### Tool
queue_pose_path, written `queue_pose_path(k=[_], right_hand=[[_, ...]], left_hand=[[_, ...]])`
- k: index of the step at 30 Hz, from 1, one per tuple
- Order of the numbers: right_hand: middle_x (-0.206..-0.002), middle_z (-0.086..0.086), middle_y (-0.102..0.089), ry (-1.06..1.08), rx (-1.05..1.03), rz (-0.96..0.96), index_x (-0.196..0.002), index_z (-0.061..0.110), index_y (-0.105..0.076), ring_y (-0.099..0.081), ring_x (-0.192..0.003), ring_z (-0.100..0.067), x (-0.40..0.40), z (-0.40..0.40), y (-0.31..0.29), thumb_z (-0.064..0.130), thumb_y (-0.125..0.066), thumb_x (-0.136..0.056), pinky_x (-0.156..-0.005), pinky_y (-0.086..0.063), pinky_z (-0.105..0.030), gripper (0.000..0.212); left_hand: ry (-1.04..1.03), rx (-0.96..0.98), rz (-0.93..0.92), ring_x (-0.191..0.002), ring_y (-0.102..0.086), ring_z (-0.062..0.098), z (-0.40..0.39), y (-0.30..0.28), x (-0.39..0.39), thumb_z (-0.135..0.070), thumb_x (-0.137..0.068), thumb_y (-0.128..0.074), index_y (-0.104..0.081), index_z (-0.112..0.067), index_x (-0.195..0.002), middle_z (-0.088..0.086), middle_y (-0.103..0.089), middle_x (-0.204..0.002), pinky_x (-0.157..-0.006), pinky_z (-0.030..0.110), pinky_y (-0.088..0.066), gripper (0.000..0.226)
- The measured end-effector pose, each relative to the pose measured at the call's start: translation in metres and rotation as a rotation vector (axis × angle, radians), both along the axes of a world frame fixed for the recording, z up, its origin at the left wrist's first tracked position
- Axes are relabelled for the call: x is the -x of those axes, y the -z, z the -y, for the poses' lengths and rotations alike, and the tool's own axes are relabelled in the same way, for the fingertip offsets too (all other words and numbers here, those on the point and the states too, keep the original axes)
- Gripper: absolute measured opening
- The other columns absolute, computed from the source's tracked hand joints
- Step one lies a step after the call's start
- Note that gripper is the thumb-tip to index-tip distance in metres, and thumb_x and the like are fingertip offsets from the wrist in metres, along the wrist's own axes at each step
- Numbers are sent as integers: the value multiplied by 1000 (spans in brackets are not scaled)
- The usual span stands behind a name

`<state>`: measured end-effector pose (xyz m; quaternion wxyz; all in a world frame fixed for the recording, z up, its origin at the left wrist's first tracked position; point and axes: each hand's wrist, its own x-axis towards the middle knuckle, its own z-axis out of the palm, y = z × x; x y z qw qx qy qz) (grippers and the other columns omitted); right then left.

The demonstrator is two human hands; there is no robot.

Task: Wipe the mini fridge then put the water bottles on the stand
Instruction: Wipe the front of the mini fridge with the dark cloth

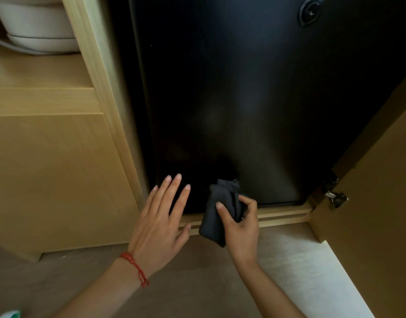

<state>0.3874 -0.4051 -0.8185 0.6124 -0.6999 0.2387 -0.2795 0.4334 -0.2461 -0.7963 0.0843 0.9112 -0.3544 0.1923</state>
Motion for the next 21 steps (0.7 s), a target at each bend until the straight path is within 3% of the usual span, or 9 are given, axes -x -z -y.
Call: queue_pose_path(k=[4, 14, 18, 21], right_hand=[[-103, -2, -61, -36, 2, -101, -90, 38, -49, -60, -95, -17, 13, 23, 5, 23, -75, -73, -82, -53, -45, 35], [-94, 9, -56, -13, 41, -313, -101, 25, -51, -58, -94, -18, 45, 64, 23, 21, -74, -74, -81, -52, -40, 36], [-99, 6, -57, 19, 16, -367, -104, 24, -50, -57, -94, -16, 69, 69, 24, 20, -74, -75, -77, -52, -32, 37], [-99, 7, -55, 58, -8, -400, -106, 26, -49, -55, -87, -9, 83, 74, 10, 22, -72, -77, -67, -47, -18, 37]], left_hand=[[22, 5, -61, -139, -18, 27, 6, 10, 9, -43, -85, -38, -26, -11, -142, 15, -28, -148, -111, 38, -13, 66], [83, -55, -160, -139, -18, 26, 34, 40, 19, -47, -92, -27, -26, -11, -141, 16, -32, -148, -113, 38, -11, 61], [69, -62, -251, -139, -17, 27, 42, 47, 24, -49, -95, -15, -27, -9, -140, 16, -27, -148, -113, 40, -11, 62], [115, -86, -289, -138, -17, 28, 50, 40, 31, -50, -95, -15, -29, -9, -139, 17, -29, -147, -111, 41, -12, 62]])
